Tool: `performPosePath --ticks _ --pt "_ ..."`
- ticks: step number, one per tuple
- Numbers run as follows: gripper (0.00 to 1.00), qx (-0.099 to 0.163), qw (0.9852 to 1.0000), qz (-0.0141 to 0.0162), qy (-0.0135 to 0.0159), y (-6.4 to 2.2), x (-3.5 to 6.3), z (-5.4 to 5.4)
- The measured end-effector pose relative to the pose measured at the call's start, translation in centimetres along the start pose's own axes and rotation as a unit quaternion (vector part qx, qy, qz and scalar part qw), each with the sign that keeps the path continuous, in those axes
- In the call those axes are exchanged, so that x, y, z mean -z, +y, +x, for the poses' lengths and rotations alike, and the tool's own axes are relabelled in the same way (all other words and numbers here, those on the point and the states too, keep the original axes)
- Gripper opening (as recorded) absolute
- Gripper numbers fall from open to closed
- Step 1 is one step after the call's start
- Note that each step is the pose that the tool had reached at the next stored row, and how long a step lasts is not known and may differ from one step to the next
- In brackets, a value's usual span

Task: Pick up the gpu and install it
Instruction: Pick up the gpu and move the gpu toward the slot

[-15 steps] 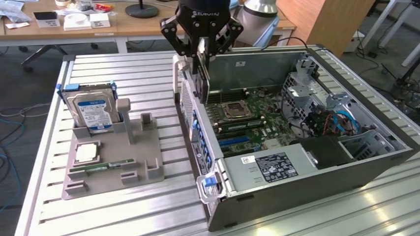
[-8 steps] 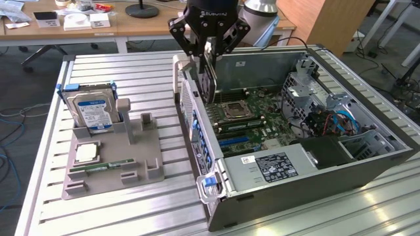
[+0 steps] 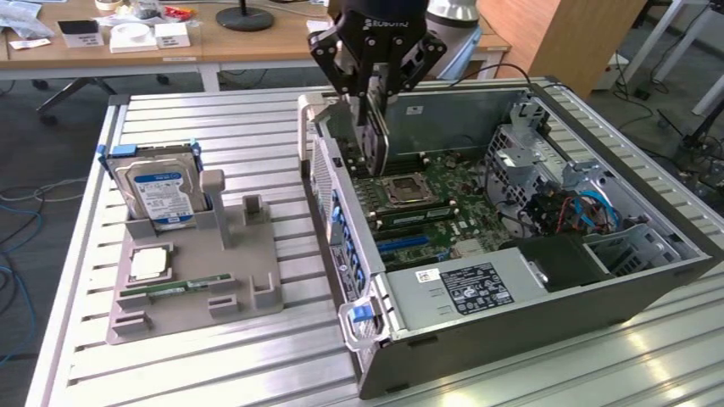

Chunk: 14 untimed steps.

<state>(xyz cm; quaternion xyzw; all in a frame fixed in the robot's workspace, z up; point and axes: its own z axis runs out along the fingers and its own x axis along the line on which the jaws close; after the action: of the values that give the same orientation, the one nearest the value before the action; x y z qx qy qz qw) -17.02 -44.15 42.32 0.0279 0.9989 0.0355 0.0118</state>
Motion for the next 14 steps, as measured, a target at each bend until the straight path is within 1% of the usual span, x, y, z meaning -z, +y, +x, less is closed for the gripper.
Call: performPosePath --ticks 5,10,14 --pt "0.27 0.0 1.0 -0.0006 0.0 0.08 -0.03 -1.4" --pt "0.27 0.0 1.0 -0.0008 0.0 0.17 -0.08 -3.0" --pt "0.27 0.0 1.0 -0.0009 0.0 0.25 -0.12 -4.6"
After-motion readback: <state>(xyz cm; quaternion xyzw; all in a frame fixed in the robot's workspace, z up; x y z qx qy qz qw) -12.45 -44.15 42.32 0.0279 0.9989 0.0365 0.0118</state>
